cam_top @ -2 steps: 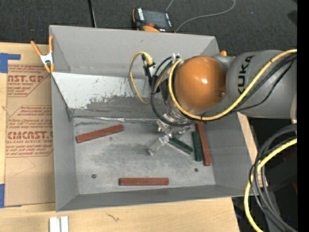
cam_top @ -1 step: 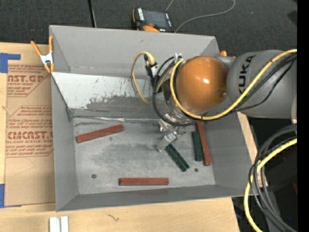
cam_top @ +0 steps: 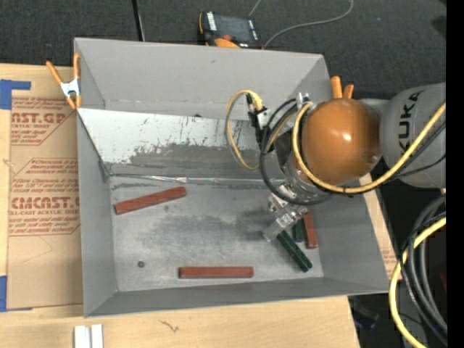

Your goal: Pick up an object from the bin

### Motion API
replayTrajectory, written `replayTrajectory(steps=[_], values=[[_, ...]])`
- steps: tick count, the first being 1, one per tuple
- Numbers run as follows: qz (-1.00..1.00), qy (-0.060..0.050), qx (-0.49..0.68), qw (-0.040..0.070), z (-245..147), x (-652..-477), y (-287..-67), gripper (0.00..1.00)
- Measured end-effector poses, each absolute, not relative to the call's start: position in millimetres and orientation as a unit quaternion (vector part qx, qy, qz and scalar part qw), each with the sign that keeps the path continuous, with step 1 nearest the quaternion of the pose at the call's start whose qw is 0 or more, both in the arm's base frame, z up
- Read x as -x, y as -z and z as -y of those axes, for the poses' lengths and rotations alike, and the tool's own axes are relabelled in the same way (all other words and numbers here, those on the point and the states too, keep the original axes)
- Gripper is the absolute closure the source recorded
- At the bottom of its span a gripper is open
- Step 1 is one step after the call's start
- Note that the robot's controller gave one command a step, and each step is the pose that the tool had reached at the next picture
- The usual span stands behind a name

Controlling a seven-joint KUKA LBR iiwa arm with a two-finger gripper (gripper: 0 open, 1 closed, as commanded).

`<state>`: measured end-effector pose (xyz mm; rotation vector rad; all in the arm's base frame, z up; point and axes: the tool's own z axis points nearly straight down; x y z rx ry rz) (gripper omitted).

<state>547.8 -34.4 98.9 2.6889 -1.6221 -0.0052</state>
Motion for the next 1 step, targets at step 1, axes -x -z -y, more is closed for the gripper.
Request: replayTrajectory(steps=[1], values=[[0.512,-0.003,-0.859,-0.002,61.6,-563.8,-249.9,1.00]])
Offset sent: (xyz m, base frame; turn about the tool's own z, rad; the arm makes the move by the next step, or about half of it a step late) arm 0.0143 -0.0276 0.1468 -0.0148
